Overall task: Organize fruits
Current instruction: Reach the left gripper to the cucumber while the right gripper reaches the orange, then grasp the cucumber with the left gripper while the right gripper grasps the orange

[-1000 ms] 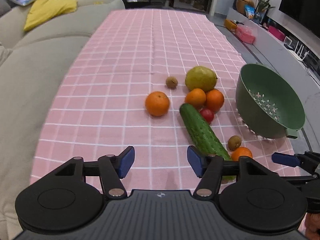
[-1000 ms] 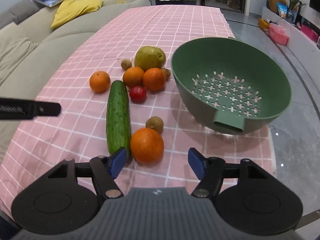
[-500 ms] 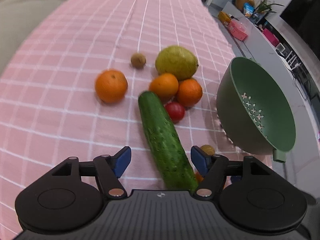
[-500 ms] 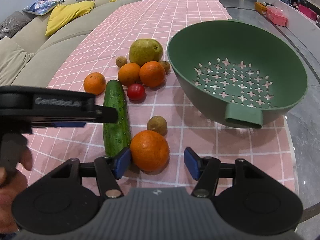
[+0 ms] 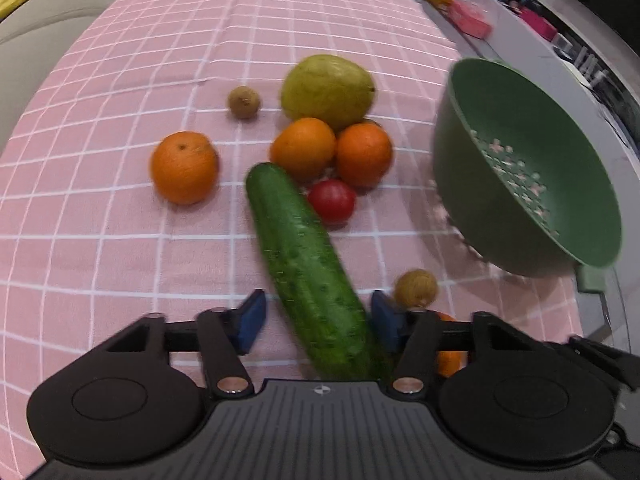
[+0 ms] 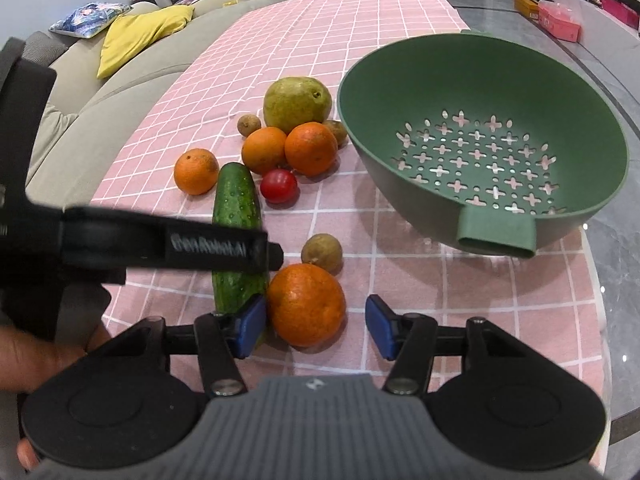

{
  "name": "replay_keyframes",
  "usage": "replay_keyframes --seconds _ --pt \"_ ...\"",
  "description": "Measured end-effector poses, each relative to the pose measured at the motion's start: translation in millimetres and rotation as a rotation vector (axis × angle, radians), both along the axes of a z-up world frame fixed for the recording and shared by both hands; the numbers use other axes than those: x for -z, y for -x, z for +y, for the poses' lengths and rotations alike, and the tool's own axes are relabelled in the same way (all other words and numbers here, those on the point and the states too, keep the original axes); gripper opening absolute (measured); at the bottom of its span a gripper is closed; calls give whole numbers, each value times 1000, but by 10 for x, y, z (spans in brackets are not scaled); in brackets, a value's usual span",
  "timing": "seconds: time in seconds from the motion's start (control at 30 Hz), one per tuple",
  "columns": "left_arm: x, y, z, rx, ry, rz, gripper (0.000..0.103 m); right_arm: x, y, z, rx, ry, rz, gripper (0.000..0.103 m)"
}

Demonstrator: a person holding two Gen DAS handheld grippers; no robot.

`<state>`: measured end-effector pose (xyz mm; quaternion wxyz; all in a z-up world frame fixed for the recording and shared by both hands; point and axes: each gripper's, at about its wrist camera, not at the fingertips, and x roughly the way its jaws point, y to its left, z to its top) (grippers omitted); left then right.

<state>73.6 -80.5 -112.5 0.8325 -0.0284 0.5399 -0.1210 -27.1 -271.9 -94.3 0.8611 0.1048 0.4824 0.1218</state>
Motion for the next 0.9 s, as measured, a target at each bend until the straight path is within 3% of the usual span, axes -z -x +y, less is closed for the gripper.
replay_keyframes --seconds 0.33,0.6,0.8,0.9 --pt "-11 8 287 8 86 69 47 69 -86 52 -4 9 21 54" --pt "-34 94 421 42 73 64 44 87 -148 207 -62 82 -2 54" --pt "0 94 200 84 -45 -13 51 94 -130 259 -89 136 -16 53" --pt "8 107 157 87 -62 -32 45 98 -117 291 -106 164 -26 53"
